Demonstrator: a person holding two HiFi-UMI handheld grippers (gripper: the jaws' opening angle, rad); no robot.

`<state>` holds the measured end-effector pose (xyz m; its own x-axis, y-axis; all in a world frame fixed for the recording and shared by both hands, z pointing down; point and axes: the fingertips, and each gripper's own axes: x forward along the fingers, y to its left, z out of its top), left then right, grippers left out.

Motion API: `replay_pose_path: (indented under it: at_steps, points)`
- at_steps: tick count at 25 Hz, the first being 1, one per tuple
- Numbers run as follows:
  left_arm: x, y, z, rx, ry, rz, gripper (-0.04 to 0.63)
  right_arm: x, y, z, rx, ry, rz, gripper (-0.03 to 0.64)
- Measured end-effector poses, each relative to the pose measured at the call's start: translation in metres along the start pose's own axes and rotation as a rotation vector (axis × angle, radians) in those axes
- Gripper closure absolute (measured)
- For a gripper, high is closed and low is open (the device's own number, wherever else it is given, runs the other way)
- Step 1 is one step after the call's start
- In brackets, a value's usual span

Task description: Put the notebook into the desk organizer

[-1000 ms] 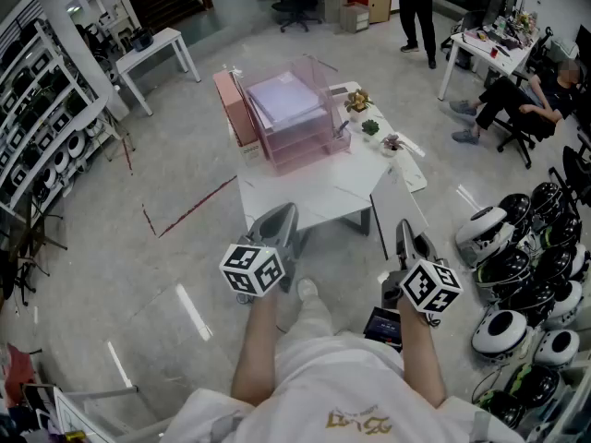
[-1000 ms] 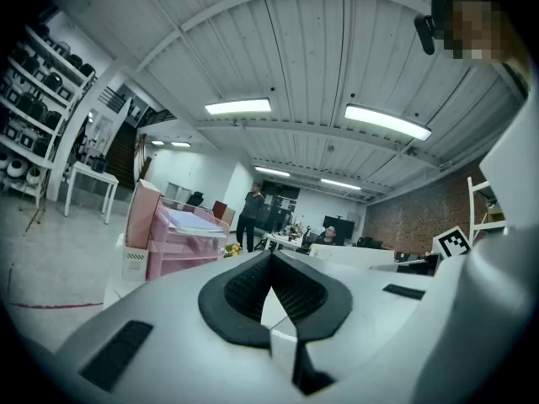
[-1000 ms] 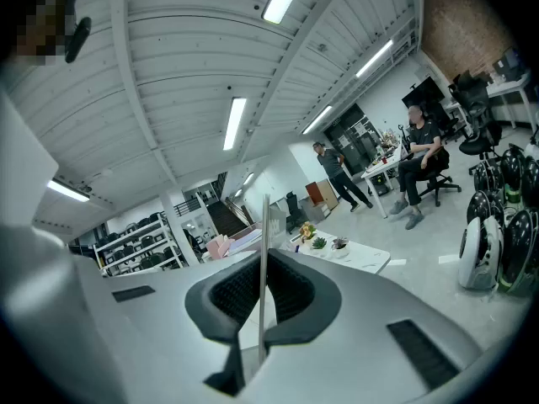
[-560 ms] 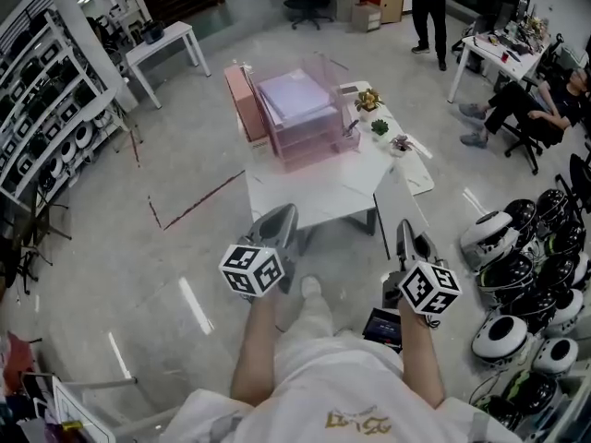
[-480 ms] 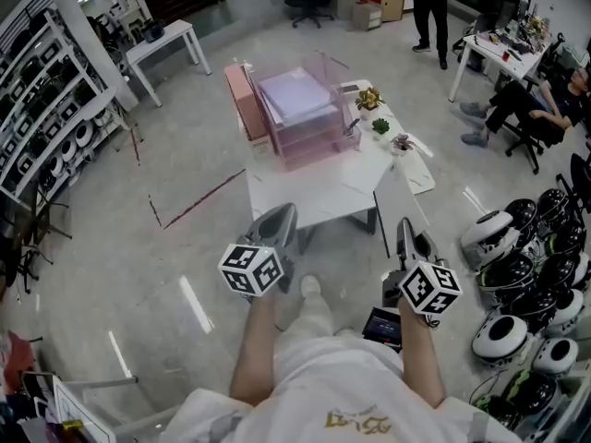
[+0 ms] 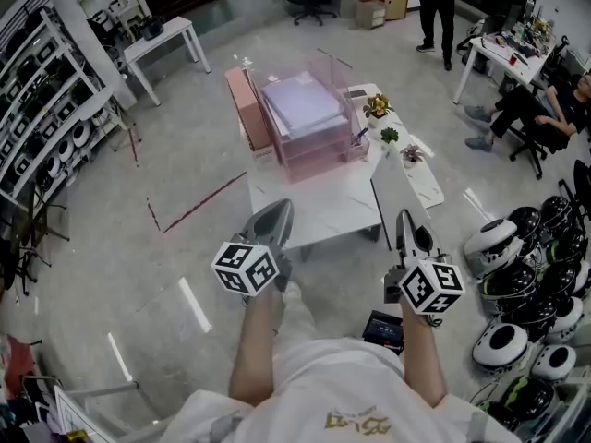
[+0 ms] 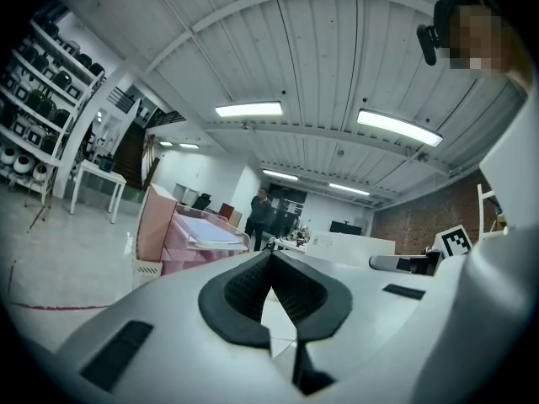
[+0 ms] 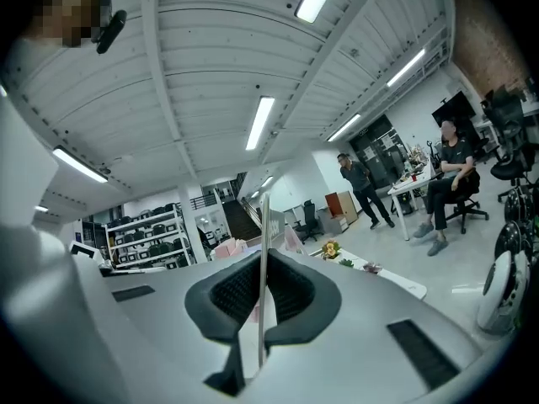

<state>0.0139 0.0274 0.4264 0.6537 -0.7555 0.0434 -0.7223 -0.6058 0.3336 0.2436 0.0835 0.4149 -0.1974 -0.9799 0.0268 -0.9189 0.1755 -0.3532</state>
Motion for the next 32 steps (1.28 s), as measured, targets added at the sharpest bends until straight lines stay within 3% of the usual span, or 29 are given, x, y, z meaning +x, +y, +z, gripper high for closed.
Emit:
replay_pose_path:
  at_steps: [7, 20, 32]
  points:
    - [0.059, 0.074, 0.038, -0.02, 0.015, -0.038, 0.58, 0.09, 0.017, 0.01, -0.028, -0.003, -0.023, 0.6]
    - [0.148, 0.185, 0.088, -0.04, 0.072, -0.192, 0.58, 0.225, 0.067, 0.028, -0.097, -0.038, -0.096, 0.6]
    - [0.166, 0.224, 0.077, -0.074, 0.119, -0.254, 0.58, 0.283, 0.078, 0.013, -0.205, 0.019, -0.142, 0.6]
